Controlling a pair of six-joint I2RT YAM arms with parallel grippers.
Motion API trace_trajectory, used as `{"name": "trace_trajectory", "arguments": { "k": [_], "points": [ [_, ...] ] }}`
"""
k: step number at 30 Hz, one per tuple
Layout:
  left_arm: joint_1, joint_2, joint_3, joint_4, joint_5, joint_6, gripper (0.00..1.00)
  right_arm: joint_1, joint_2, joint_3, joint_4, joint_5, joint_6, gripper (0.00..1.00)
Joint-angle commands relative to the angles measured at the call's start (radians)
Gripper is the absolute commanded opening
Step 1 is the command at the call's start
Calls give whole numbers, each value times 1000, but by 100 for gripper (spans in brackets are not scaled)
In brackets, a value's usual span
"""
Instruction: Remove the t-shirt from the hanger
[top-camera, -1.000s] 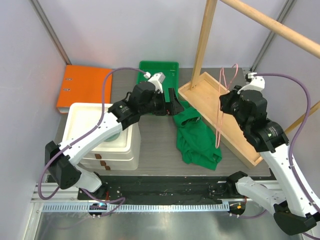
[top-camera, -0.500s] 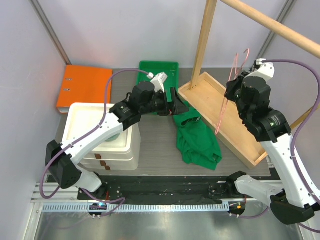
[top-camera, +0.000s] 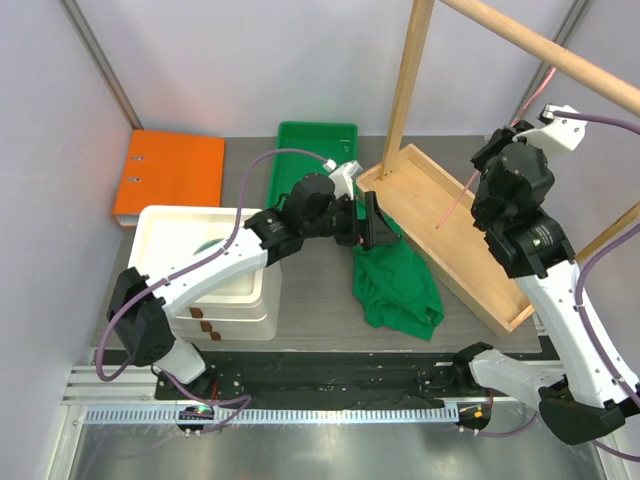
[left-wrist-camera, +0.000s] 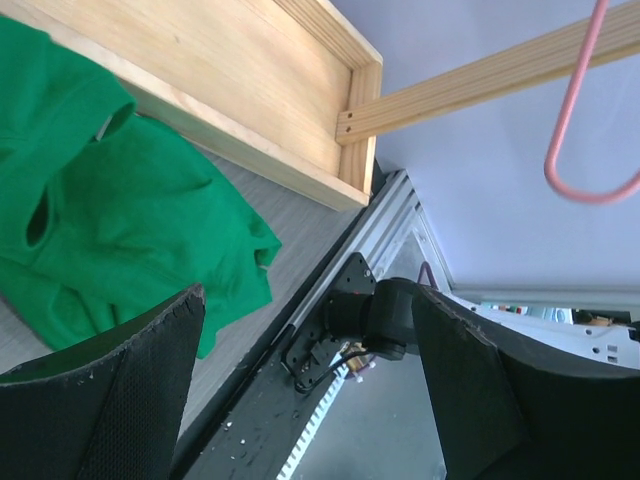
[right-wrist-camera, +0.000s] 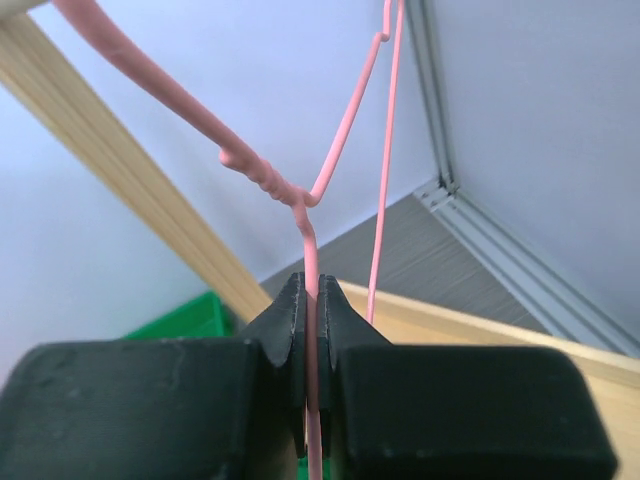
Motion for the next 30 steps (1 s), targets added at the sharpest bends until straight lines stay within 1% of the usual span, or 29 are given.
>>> {"name": "trace_trajectory", "arguments": {
  "k": [1,4,8,13,18,30],
  "points": [
    [-35,1,29,59,-11,26,83,5,26,-3,196,162,-93,1],
    [-65,-15,14,52,-55,70,83,5,56,2,239,231,-143,1],
    [-101,-37,15,15,-118,118,83,-6,93,16,291,262,-182,1],
    [-114,-66,8,-11,-150,128,83,-21,156,54,314,252,-219,1],
    [-122,-87,-5,-36,-170,133,83,-29,181,85,342,260,-265,1],
    [-144,-77,5,-63,-186,132,83,-91,259,180,335,239,-296,1]
  ]
}}
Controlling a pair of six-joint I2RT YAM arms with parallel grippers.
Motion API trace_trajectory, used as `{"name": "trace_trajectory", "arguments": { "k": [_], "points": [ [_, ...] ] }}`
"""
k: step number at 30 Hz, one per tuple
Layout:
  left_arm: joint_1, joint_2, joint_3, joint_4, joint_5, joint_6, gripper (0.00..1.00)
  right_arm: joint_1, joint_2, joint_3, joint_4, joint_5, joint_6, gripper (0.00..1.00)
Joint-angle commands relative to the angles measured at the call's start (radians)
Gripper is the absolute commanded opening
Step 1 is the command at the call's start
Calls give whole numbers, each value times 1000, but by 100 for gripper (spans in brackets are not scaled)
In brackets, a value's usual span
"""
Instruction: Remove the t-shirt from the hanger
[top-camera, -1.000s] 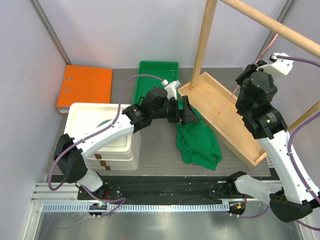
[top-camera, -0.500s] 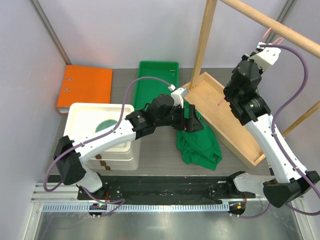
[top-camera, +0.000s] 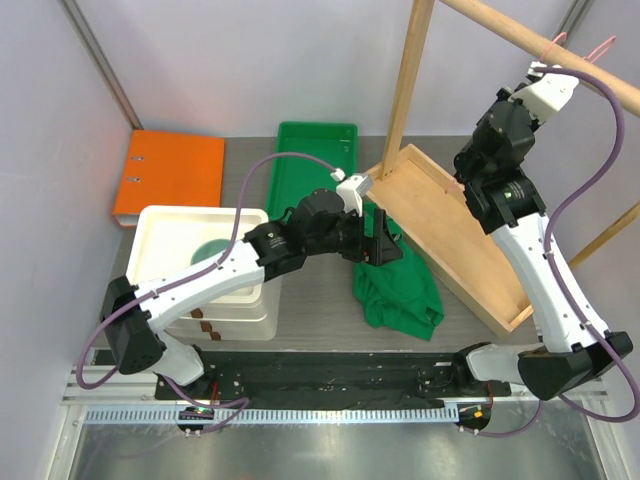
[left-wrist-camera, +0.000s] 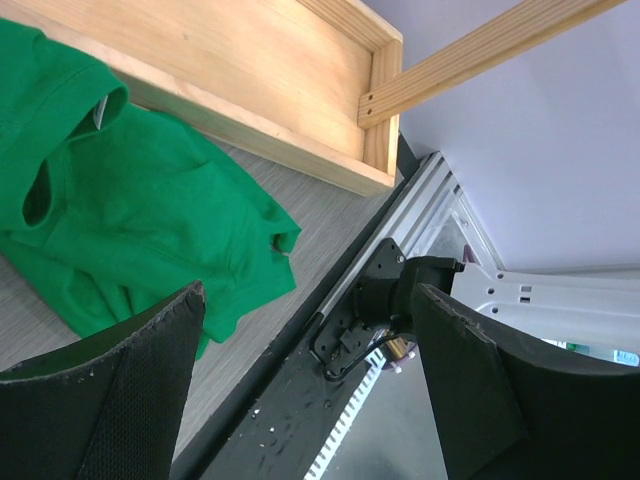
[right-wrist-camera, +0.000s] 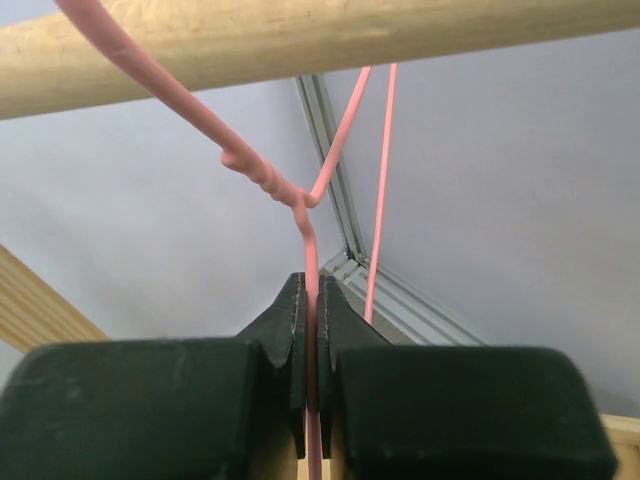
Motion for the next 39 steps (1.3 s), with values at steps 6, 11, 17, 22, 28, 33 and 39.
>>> {"name": "trace_trajectory", "arguments": {
  "k": [6,11,17,22,28,33,39],
  "points": [
    [-18,-21,9,-6,-31,20,83,-85,31,47,-10,-47,66,1],
    [-22,-21,12,-15,-34,23,83,-144,30,23,-63,-101,122,1],
    [-25,-5,21,-24,-43,25,83,-144,-10,-51,-112,-165,171,12],
    [-40,48,71,-83,-85,51,84,-144,-48,-105,-219,-248,191,63],
    [-97,168,193,-241,-268,130,86,-144,-178,-187,-337,-343,249,92],
    [-147,281,269,-278,-347,195,88,-144,-335,-293,-389,-406,252,100],
    [-150,503,427,-346,-395,236,90,-142,-453,-373,-426,-418,283,100]
  ]
}}
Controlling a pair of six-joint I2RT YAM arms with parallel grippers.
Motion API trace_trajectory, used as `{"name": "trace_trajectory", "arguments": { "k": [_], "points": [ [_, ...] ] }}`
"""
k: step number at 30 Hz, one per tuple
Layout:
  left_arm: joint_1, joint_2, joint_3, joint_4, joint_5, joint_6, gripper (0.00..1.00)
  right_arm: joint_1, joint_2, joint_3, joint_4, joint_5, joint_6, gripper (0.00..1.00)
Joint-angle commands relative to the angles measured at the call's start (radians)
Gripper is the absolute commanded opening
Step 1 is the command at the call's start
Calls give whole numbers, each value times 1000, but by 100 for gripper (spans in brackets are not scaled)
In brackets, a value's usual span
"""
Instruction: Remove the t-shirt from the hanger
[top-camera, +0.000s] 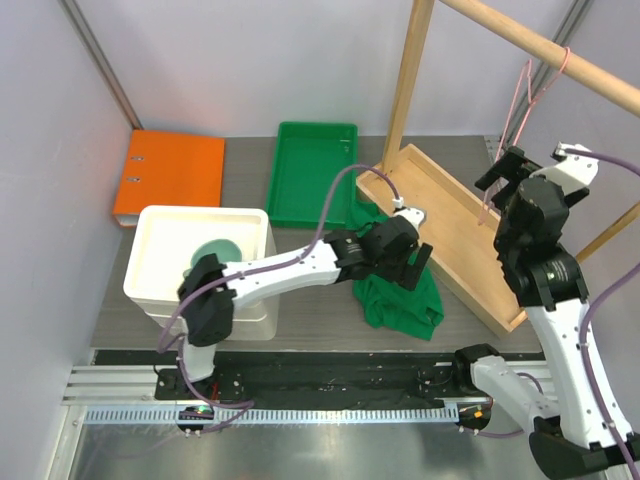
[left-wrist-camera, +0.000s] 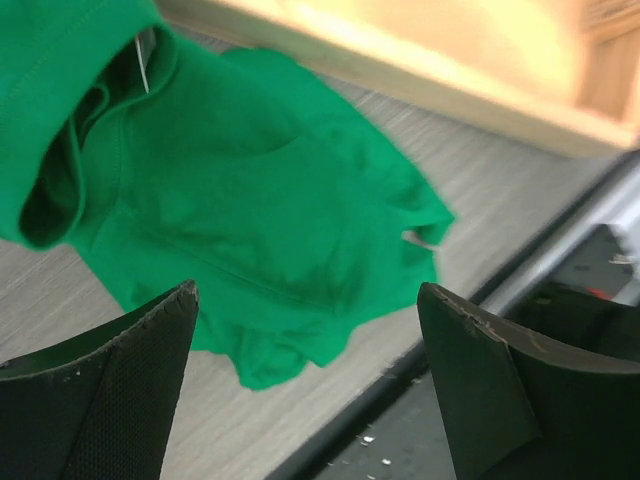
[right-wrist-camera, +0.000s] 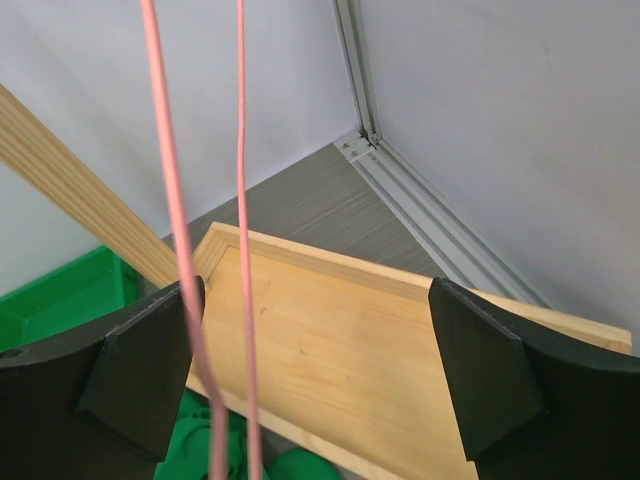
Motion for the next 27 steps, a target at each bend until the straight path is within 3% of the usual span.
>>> {"name": "trace_trajectory", "arguments": {
  "k": [1,8,14,17,18,21,27],
  "points": [
    [0,151,157,-112,-95,68,91,2,-76,-57,-29,-44,47,100],
    [0,411,322,-236,-181,120,96,2,-96,-105,-26,-120,66,100],
    [0,430,95,-91,-104,73,91,4,-127,-124,-3,-124,55,100],
    [0,393,11,-34,-72,45,63,4,-144,-146,17,-139,54,100],
    [0,380,-5,-26,-75,44,35,2,-149,-155,18,-141,55,100],
    [0,308,-45,-20,-93,56,2,4,-156,-166,24,-143,54,100],
    [0,116,36,-123,-153,145,0,5,-179,-178,43,-127,49,100]
  ]
}}
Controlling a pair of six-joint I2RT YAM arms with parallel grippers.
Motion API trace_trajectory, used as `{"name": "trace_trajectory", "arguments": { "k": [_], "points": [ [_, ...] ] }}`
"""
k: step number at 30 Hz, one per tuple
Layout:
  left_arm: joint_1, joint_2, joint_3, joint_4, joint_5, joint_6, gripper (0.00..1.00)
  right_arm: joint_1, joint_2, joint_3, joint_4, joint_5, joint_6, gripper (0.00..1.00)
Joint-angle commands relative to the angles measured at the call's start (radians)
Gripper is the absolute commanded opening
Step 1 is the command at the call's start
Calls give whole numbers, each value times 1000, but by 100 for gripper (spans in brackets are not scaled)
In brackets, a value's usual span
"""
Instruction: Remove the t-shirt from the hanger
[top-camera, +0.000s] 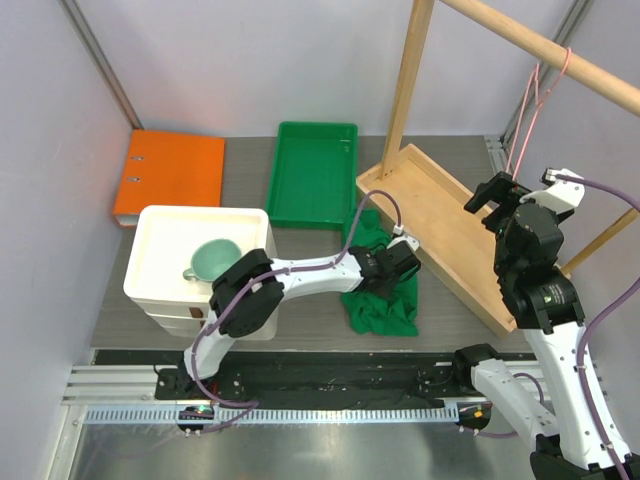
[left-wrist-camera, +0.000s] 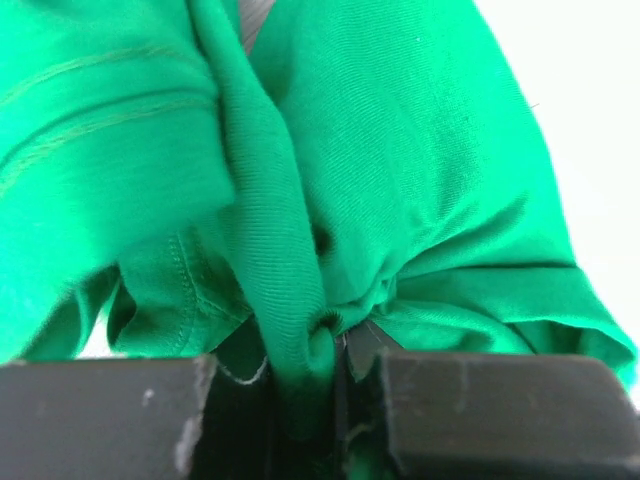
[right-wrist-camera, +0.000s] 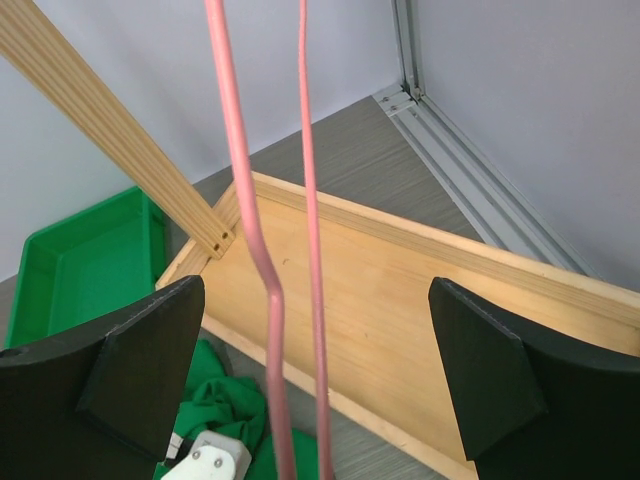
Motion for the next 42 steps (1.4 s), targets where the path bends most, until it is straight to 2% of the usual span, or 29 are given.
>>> {"name": "trace_trajectory", "arguments": {
  "k": [1,5,11,16,20,26,31,34,36,37,38,39,41,42],
  "points": [
    [9,-164,90,-136,-57,91,0,5,-22,-8,62,6,1,99],
    [68,-231,237,-230,-86,149,0,5,-27,-16,72,0,2,100],
    [252,-270,443,-258,32,188,0,5,-33,-10,73,-34,19,100],
    [389,-211,608,-239,101,197,0,5,-41,-15,73,-68,33,100],
    [478,-103,748,-238,177,122,0,6,-47,-8,69,-103,45,100],
    [611,-1,734,-111,383,-24,0,8,-59,-8,17,-181,88,99],
    [641,102,845,-149,424,-29,0,8,-76,-44,-31,-282,128,100],
    [642,96,813,-130,411,-44,2,8,-90,-68,-54,-324,140,100],
    [642,76,782,-130,369,-58,8,8,-88,-73,-80,-341,137,100],
    [642,44,761,-121,362,-59,16,8,-84,-76,-88,-347,133,100],
    [641,22,701,-112,348,-61,27,8,-84,-79,-100,-352,125,100],
    [639,2,673,-88,311,-61,44,8,-84,-79,-103,-352,119,100],
    [635,-61,601,-69,282,-50,58,8,-84,-81,-112,-353,108,100],
    [635,-78,590,-66,282,-44,73,8,-85,-79,-117,-352,105,100]
  ]
}}
